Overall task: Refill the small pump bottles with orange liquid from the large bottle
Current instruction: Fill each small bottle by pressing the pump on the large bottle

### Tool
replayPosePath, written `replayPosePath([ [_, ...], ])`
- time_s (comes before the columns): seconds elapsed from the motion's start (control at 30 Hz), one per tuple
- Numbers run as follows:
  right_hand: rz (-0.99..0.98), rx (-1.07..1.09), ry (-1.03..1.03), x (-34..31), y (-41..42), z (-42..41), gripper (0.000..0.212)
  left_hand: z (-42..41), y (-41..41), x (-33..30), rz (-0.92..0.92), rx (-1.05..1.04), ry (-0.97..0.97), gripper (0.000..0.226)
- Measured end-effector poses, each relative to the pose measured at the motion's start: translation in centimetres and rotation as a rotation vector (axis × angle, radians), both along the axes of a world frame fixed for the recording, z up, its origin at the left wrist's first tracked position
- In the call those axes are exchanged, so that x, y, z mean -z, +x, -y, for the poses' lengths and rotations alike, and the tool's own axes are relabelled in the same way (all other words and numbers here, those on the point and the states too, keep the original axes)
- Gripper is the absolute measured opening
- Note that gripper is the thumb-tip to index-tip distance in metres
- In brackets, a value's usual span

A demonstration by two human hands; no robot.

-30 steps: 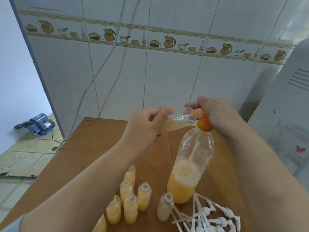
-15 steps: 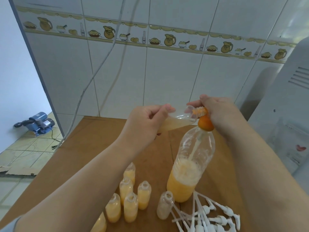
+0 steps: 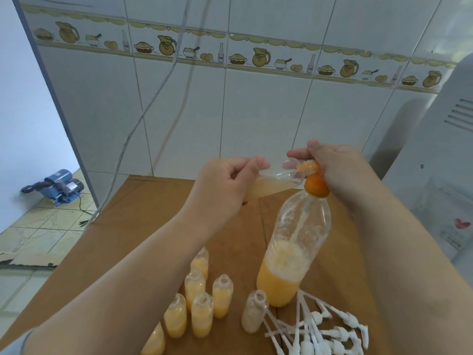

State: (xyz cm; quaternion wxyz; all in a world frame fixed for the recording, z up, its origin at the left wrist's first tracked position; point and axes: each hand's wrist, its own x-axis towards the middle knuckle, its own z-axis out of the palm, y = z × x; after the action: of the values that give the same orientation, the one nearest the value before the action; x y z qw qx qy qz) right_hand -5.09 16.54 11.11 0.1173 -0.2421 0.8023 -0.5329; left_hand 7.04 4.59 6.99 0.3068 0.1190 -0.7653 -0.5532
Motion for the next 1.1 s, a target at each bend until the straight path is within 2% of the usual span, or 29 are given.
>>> replayPosePath([
  [0.07,-0.039,0.017,0.074,-0.9,0.0,-0.4,0.039,0.0,-0.1,-0.5,-0.02,0.011,-0.01,0.027],
  [0.17,-0.07,0.025,0.068,-1.3,-0.1,-0.6,0.041,0.1,-0.1,-0.9,-0.058,0.014,-0.033,0.026],
  [0.4,-0.02,0.055,0.08,-0.4,-0.1,0.4,0.043,0.3,-0.5,0.4,0.021,0.006,-0.01,0.025],
  [0.53,-0.114,0.068,0.179,-1.5,0.1,0.1,0.039,0.4,-0.2,-0.4,-0.015,0.02,-0.001,0.026],
  [0.67,-0.109,0.075,0.11,-1.5,0.3,0.1,0.041,0.5,-0.2,-0.7,-0.048,0.017,-0.007,0.026],
  [0.93,-0.026,0.091,0.075,0.1,0.0,1.3,0.042,0.6,-0.2,0.7,0.024,-0.01,0.031,0.028],
  [1.1,-0.091,0.079,0.077,-1.0,0.3,0.3,0.039,0.4,-0.2,-0.1,-0.04,-0.015,0.014,0.028],
])
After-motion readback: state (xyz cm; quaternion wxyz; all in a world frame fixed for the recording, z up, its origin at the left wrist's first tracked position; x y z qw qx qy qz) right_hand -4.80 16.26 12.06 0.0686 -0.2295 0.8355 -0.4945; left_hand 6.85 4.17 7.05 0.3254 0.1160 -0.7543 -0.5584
